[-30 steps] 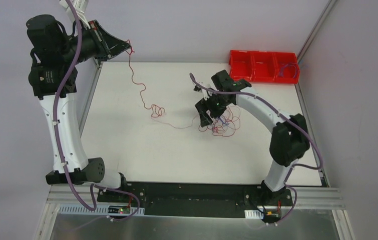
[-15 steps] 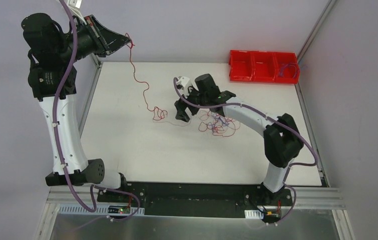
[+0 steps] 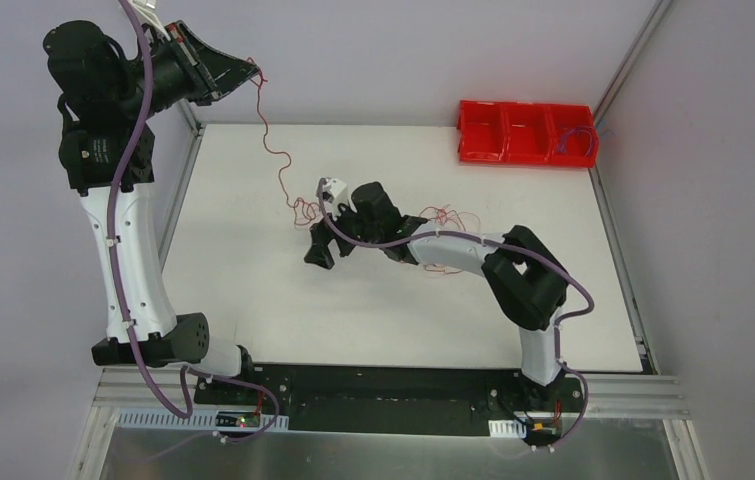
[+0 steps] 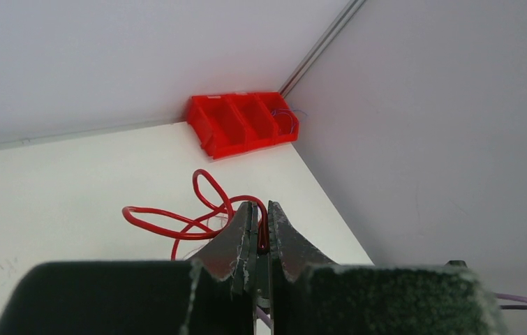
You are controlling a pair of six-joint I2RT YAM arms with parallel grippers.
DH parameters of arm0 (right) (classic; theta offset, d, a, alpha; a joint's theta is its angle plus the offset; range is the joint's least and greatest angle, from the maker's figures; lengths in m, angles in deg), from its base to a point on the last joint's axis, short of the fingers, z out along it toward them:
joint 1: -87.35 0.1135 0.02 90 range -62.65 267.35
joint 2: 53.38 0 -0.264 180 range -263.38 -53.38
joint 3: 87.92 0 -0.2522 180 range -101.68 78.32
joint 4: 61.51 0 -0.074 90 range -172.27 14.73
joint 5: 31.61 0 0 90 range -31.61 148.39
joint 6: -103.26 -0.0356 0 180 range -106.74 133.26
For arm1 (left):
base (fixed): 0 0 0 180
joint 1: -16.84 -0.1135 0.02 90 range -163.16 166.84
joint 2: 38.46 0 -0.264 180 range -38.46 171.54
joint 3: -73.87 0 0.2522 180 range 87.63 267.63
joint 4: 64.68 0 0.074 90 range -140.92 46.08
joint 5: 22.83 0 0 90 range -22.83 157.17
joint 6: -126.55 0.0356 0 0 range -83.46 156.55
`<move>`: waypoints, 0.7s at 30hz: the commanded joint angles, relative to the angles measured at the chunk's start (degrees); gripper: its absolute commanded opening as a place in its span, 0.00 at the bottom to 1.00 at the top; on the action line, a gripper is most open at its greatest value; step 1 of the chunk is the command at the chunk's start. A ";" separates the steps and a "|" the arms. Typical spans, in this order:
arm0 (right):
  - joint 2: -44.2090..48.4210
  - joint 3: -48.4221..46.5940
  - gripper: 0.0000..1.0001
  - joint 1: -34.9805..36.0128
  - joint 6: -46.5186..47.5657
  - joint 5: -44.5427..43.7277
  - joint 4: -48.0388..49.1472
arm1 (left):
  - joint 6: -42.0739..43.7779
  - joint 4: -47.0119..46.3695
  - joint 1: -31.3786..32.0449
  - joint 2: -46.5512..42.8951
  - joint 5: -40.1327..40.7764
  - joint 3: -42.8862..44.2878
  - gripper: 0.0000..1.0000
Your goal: Untangle the cables
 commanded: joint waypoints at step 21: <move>-14.75 -8.10 0.30 2.17 16.92 -26.17 22.97 | -6.69 -7.67 -0.37 0.01 2.45 3.87 0.00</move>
